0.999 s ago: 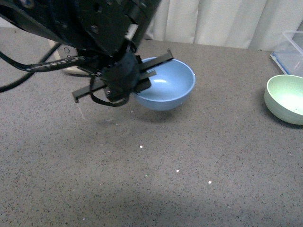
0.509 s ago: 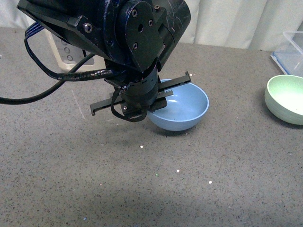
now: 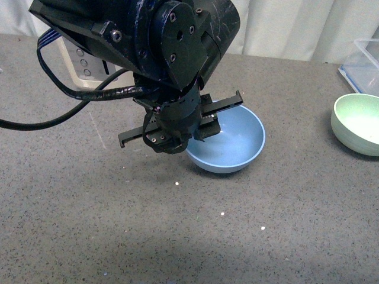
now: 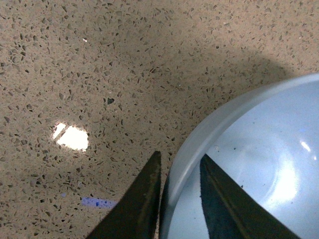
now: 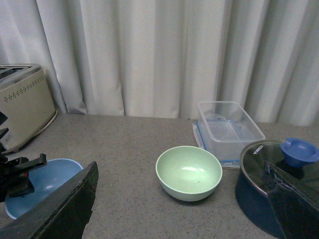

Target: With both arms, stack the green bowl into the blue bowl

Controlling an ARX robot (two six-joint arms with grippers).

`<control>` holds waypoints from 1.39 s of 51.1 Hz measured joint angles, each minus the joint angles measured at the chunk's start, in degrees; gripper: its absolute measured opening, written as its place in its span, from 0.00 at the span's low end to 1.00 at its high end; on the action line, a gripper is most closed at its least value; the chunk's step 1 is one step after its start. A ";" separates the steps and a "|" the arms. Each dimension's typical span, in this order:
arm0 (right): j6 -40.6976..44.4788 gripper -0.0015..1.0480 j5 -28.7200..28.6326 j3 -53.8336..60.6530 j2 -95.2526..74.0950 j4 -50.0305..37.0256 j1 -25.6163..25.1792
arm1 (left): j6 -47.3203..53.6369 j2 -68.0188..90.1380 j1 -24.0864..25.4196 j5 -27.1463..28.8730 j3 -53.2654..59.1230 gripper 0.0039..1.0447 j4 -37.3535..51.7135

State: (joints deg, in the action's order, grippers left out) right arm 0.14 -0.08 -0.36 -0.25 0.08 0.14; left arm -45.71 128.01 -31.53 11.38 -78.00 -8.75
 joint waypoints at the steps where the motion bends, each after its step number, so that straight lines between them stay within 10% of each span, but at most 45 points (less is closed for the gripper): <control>1: 0.00 0.91 0.00 0.00 0.00 0.00 0.00 | 0.02 -0.11 0.04 0.02 0.28 0.29 0.48; 24: 0.00 0.91 0.00 0.00 0.00 0.00 0.00 | 7.32 -19.45 12.15 1.86 18.03 0.93 12.66; 36: 0.00 0.91 0.02 0.00 0.00 0.00 0.00 | 14.45 -28.41 19.85 3.10 26.38 0.94 16.02; 47: 0.00 0.91 0.17 0.00 0.00 0.00 0.00 | 40.85 -32.57 22.27 -2.71 50.56 0.52 74.18; 61: 0.00 0.91 0.02 0.00 0.00 0.00 0.00 | 44.59 -45.48 25.86 -5.53 62.99 0.04 75.21; 71: 0.00 0.91 0.02 0.00 0.00 0.00 0.00 | 45.05 -54.45 27.08 -7.23 68.32 0.04 72.04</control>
State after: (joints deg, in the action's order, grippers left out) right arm 0.14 -0.05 -0.36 -0.25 0.08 0.14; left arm -0.67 73.56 -4.45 4.14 -9.67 63.29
